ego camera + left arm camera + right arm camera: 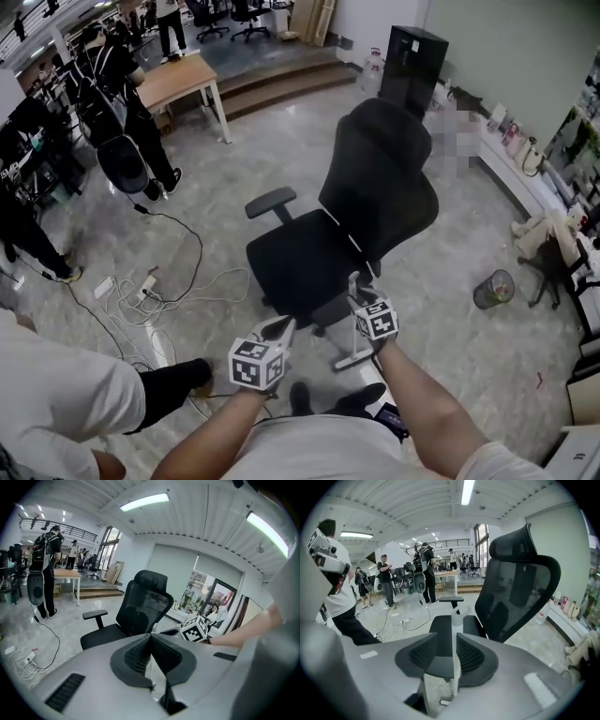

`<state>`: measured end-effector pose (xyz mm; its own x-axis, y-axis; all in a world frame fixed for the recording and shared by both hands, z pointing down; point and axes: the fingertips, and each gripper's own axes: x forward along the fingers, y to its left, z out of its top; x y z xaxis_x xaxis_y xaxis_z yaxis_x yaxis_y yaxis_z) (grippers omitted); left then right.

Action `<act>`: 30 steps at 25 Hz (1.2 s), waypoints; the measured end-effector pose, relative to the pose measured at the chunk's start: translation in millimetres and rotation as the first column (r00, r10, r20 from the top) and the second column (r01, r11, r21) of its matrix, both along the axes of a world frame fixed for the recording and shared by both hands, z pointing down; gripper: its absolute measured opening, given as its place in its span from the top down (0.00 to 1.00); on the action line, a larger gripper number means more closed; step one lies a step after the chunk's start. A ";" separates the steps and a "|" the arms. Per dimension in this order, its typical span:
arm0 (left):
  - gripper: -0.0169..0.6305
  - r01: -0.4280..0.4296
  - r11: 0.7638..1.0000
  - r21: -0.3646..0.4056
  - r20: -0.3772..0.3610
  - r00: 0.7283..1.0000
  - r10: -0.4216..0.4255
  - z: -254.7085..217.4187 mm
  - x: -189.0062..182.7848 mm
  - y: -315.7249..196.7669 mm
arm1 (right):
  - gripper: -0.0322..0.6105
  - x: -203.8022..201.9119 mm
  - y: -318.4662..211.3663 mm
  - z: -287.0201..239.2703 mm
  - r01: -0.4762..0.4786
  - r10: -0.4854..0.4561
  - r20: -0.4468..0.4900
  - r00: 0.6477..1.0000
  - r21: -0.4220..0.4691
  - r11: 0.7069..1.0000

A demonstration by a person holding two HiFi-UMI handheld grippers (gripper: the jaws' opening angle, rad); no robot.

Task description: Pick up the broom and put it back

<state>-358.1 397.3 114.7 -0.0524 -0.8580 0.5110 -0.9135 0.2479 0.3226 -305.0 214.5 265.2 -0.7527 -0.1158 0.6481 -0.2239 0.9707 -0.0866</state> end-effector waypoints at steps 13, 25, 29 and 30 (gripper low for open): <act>0.96 -0.125 0.977 0.175 0.065 0.991 0.115 -91.1 16.6 -85.0 | 0.95 19.4 41.4 -228.7 -0.016 0.008 0.331 0.944 0.019 1.000; 0.96 -0.290 0.907 0.305 0.107 0.957 0.269 -166.5 64.4 -126.6 | 0.95 50.8 36.5 -331.2 -0.081 0.054 0.458 0.888 0.041 0.996; 0.96 -0.321 0.891 0.322 0.117 0.947 0.299 -175.2 62.7 -125.3 | 0.95 50.4 39.1 -335.5 -0.111 0.081 0.456 0.887 0.041 0.993; 0.96 -0.328 0.887 0.326 0.119 0.945 0.305 -175.6 59.0 -125.6 | 0.95 46.8 39.9 -336.0 -0.116 0.084 0.456 0.886 0.043 0.992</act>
<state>-299.1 271.8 -60.9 0.2287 -0.9542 0.1928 -0.9462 -0.1713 0.2745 -258.2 254.4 -70.8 -0.9445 -0.2371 0.2273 -0.2721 0.9525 -0.1370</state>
